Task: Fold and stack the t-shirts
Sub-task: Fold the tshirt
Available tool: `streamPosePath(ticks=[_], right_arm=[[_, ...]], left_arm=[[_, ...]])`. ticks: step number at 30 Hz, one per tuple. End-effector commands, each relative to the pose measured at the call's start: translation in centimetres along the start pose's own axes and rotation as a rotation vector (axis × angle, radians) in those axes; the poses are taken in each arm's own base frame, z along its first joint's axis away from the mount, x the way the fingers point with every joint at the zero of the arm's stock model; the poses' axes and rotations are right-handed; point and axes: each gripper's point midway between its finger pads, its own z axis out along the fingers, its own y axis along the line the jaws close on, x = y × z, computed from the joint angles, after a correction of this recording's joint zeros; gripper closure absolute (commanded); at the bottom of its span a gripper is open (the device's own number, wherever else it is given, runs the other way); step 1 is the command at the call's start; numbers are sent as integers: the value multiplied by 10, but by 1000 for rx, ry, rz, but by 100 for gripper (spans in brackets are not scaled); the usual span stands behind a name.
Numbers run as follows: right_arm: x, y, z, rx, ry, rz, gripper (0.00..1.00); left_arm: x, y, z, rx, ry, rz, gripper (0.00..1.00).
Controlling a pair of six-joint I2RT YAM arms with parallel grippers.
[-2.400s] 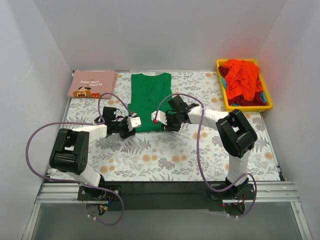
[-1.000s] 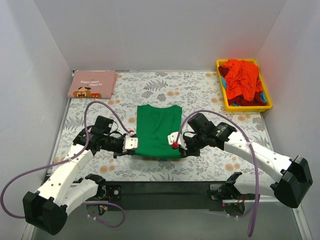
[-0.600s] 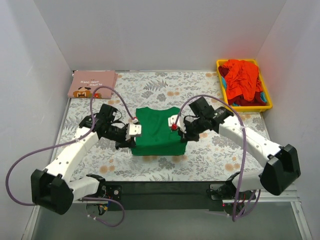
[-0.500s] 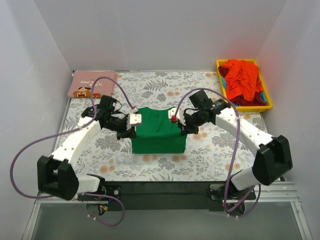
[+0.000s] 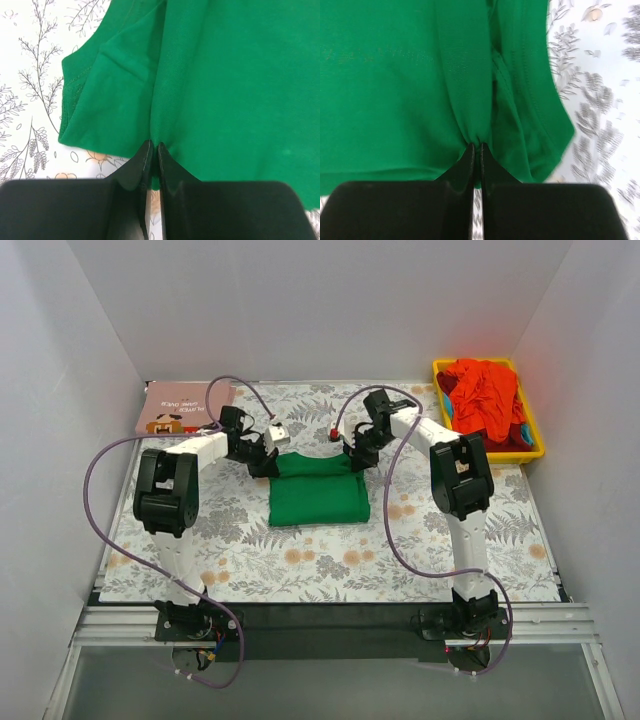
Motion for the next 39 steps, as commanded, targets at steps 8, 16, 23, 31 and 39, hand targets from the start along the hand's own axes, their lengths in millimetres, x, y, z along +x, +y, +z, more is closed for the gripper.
streamPosePath(ticks=[8, 16, 23, 31, 39], right_arm=[[12, 61, 7, -90, 29, 58, 99], [2, 149, -25, -140, -17, 107, 99], [-33, 131, -57, -42, -69, 14, 99], [-4, 93, -8, -91, 9, 63, 99], [-9, 38, -22, 52, 12, 118, 53]], left_arm=[[24, -61, -11, 13, 76, 19, 100], [20, -142, -49, 67, 54, 31, 100], [-25, -121, -66, -17, -28, 52, 100], [-10, -59, -28, -45, 3, -19, 98], [-15, -23, -30, -160, -22, -90, 61]])
